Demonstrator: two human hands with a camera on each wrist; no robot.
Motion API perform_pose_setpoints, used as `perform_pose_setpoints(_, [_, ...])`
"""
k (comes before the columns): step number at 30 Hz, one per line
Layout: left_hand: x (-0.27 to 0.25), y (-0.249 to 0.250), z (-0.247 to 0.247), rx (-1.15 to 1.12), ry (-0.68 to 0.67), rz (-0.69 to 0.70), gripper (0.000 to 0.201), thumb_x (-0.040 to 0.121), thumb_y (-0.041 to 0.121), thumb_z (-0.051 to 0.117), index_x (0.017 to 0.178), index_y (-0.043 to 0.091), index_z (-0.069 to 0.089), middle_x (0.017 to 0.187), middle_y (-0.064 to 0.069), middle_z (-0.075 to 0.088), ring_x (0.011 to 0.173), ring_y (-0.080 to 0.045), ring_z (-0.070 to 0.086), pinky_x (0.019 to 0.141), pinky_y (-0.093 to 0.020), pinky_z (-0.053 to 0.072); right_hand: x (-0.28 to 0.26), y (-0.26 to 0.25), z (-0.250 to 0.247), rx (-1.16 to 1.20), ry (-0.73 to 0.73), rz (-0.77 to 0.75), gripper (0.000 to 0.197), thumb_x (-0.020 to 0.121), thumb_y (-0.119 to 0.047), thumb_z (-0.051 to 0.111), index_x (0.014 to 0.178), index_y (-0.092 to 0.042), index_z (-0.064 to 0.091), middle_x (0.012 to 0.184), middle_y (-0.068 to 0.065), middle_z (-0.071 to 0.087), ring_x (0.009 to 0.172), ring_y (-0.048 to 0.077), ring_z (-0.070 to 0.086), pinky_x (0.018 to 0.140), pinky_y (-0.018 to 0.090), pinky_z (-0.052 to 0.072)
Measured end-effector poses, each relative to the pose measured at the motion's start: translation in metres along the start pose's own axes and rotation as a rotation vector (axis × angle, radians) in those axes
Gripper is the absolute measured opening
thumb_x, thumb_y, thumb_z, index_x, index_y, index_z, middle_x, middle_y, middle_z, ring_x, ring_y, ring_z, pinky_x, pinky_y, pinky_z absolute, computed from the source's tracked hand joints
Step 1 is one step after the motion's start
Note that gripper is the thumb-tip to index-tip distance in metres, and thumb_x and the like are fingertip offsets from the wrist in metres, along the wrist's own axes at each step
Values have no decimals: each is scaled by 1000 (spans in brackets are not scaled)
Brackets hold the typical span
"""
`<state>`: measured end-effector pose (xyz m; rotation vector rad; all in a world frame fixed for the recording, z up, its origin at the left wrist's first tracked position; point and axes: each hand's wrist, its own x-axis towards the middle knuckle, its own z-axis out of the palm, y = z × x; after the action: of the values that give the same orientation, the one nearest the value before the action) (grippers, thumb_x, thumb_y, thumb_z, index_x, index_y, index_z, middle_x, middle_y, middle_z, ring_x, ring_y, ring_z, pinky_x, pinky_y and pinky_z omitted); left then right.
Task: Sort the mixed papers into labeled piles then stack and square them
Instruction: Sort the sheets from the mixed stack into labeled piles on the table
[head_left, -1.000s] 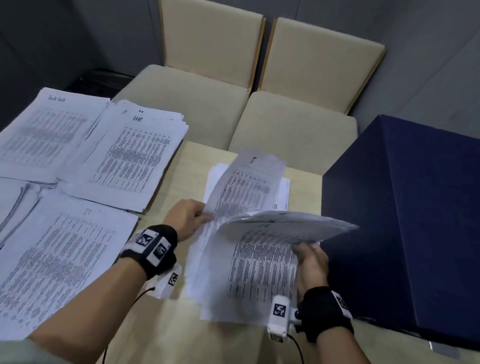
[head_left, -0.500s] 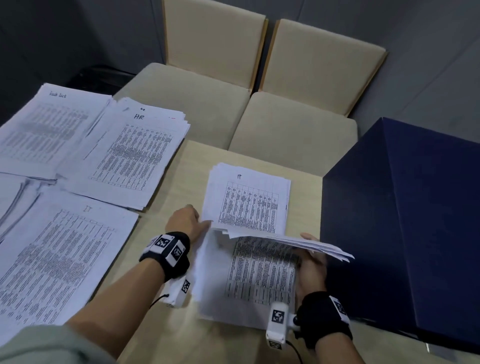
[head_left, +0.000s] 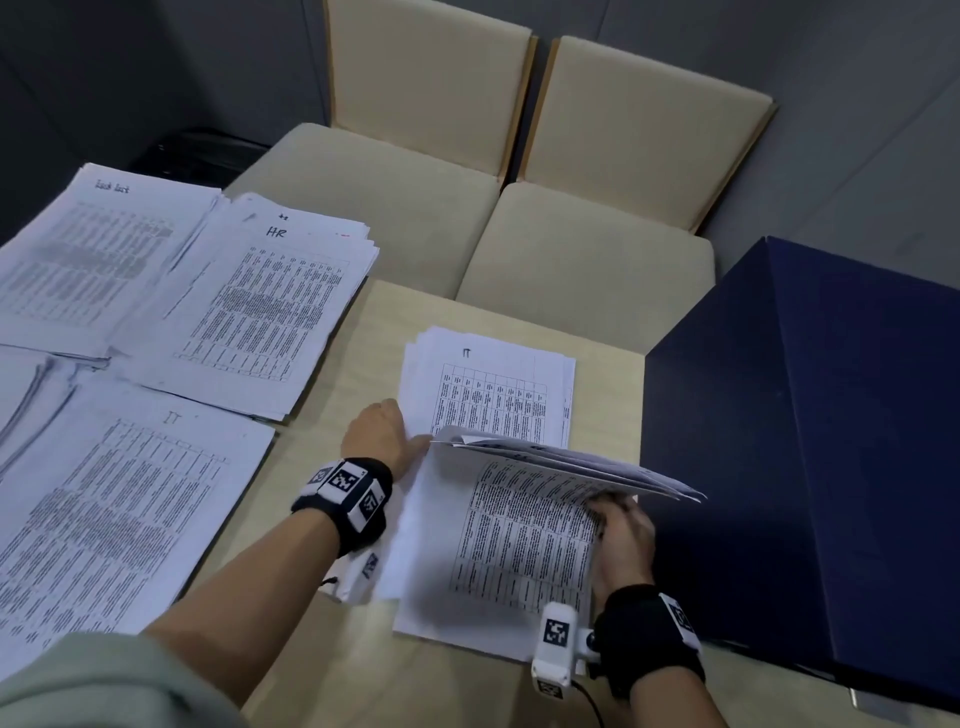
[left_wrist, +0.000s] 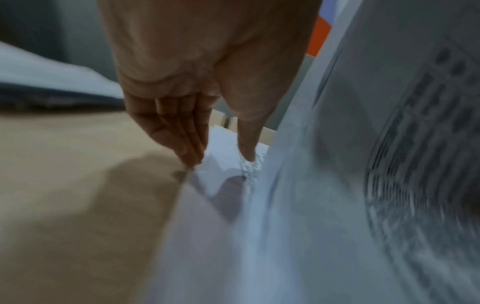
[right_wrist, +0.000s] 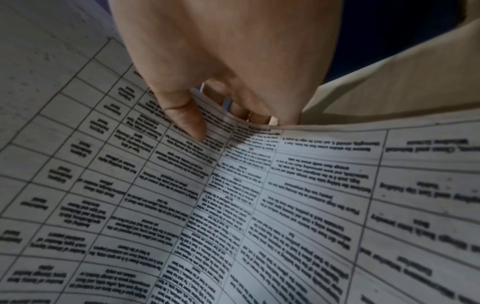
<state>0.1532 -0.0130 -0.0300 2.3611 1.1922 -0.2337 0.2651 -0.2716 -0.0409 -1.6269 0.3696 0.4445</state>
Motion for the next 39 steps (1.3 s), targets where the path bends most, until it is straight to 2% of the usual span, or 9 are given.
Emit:
perform_pose_setpoints(4, [-6, 15, -1, -123, -71, -84, 32, 87, 24, 62, 108, 1, 58, 111, -20, 60, 102, -37, 59, 87, -38, 50, -2, -3, -3, -30, -3, 0, 20, 80, 7, 63, 73, -12, 66, 81, 6, 68, 86, 23, 60, 87, 36, 43])
perform_pose_setpoints(6, [-11, 20, -3, -169, -79, -36, 7, 89, 18, 57, 85, 12, 59, 99, -20, 62, 89, -32, 57, 80, -34, 48, -1, -5, -5, -28, 0, -4, 19, 80, 7, 63, 74, -11, 65, 81, 5, 67, 83, 20, 59, 86, 32, 40])
perform_pose_setpoints(11, [-14, 16, -5, -331, -60, 196, 46, 76, -4, 60, 52, 22, 30, 53, 1, 32, 56, -17, 30, 52, -29, 23, 3, -4, -4, 14, 19, -5, 23, 78, 13, 56, 67, -7, 62, 71, 6, 62, 73, 22, 55, 73, 33, 44])
perform_pose_setpoints(15, [-21, 6, -14, -617, -263, 234, 39, 74, -16, 65, 52, 14, 55, 45, 9, 48, 42, -2, 41, 49, -19, 35, 7, -4, -2, 84, -67, -19, 24, 74, 13, 56, 64, -8, 60, 71, 8, 57, 75, 24, 52, 73, 36, 42])
perform_pose_setpoints(19, [-9, -4, -6, -584, -173, 90, 31, 79, -13, 56, 83, 14, 69, 81, 0, 69, 79, -17, 64, 70, -25, 50, 2, 0, 3, 68, -91, 1, 19, 71, -9, 72, 90, -14, 76, 99, 11, 74, 96, 28, 66, 91, 43, 50])
perform_pose_setpoints(22, [-5, -7, -1, -403, 34, -74, 28, 80, -5, 58, 104, 9, 63, 104, -8, 65, 92, -24, 59, 85, -31, 48, -1, -3, 3, 21, -24, -54, 21, 81, 3, 68, 89, -16, 71, 94, 3, 73, 98, 25, 64, 90, 39, 48])
perform_pose_setpoints(26, [-20, 0, -5, -384, -71, 148, 46, 78, -9, 54, 118, 13, 63, 111, -1, 66, 106, -19, 61, 83, -20, 44, -6, -16, 5, 39, -59, -70, 34, 85, 6, 59, 108, -19, 59, 94, -1, 64, 91, 16, 58, 86, 30, 44])
perform_pose_setpoints(31, [-35, 9, -18, -581, -260, 344, 55, 79, 13, 69, 132, 19, 53, 126, 3, 63, 115, -15, 61, 100, -36, 48, -18, -43, 18, 46, -154, -101, 21, 85, 7, 54, 77, -12, 59, 87, 5, 60, 91, 22, 54, 84, 31, 42])
perform_pose_setpoints(39, [-59, 65, -81, -1151, 182, 453, 30, 95, 15, 60, 121, 27, 50, 117, 1, 65, 108, -12, 62, 88, -25, 53, -77, -127, 48, 51, -116, -502, 26, 97, -6, 53, 120, -16, 61, 106, -12, 69, 98, -3, 65, 79, 11, 48])
